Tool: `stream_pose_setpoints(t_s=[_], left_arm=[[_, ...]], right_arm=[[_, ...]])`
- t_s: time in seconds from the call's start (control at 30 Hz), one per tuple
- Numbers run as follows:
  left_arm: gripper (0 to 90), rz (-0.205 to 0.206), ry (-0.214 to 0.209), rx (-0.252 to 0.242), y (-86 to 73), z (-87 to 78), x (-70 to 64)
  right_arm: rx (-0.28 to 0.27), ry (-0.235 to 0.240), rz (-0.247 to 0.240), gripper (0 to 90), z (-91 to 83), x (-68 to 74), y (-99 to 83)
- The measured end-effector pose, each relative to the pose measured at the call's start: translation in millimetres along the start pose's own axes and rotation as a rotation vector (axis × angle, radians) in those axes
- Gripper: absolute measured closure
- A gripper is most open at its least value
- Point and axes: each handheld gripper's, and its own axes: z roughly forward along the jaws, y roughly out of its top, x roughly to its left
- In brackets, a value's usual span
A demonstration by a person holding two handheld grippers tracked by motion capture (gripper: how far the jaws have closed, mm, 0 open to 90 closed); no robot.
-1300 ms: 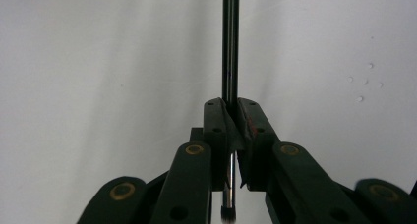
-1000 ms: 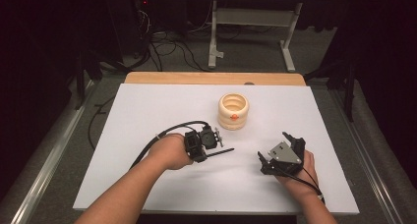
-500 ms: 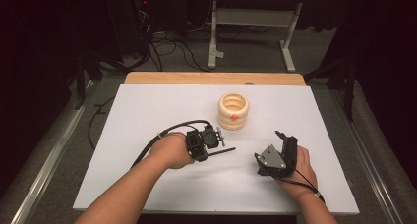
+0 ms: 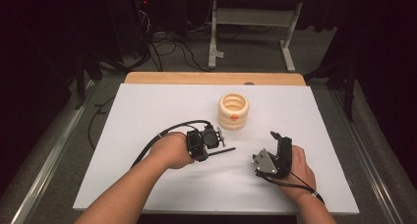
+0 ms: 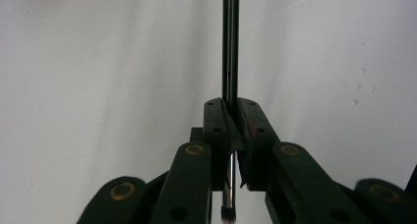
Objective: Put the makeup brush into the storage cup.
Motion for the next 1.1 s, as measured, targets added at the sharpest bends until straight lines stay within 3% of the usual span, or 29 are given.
stream_pose_setpoints(t_s=[0.03,0.33,0.37,0.43,0.9,1.1], left_arm=[[83.1,0.002,0.002,0.001,0.0,0.4,-0.7],[83.1,0.008,0.000,0.005,1.1,1.0,-1.4],[83.1,0.008,0.001,0.006,1.3,1.1,-1.6],[83.1,0.007,0.000,0.005,1.3,1.3,-1.7],[83.1,0.018,0.008,0.005,5.5,1.5,-2.5],[83.1,0.023,0.011,0.007,9.4,0.4,-3.0]], right_arm=[[0.000,-0.004,-0.028,3.8,-0.5,1.4,1.8],[-0.004,-0.014,-0.106,5.6,-2.9,8.7,8.3],[-0.006,-0.022,-0.141,6.7,-3.9,9.5,10.3],[-0.016,-0.022,-0.165,7.7,-4.2,10.4,12.0],[-0.004,-0.050,-0.220,14.9,-7.6,17.1,18.0],[-0.017,-0.036,-0.259,18.6,-9.1,19.5,22.0]])
